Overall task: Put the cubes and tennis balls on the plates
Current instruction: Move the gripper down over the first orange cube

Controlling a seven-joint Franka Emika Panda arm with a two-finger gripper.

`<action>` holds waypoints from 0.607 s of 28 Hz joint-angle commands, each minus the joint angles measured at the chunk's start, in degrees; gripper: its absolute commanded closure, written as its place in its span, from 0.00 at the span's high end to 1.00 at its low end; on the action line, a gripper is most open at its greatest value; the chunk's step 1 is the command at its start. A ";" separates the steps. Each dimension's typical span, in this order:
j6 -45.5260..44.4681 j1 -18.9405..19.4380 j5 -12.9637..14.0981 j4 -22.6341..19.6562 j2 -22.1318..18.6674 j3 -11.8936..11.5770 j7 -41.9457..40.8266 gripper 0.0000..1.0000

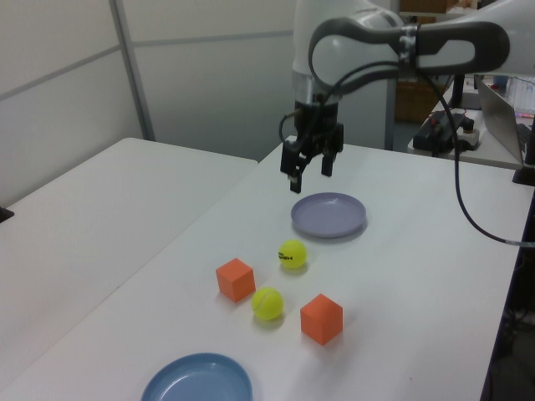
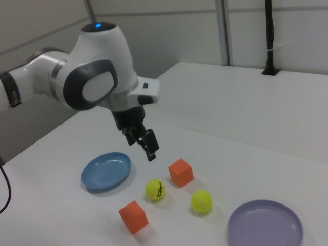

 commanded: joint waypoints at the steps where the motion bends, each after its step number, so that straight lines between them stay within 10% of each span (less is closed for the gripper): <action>1: 5.41 -0.91 0.92 -8.42 -3.51 3.54 1.78 1.00; 17: 30.37 -1.09 1.18 -30.31 -5.18 8.82 7.14 1.00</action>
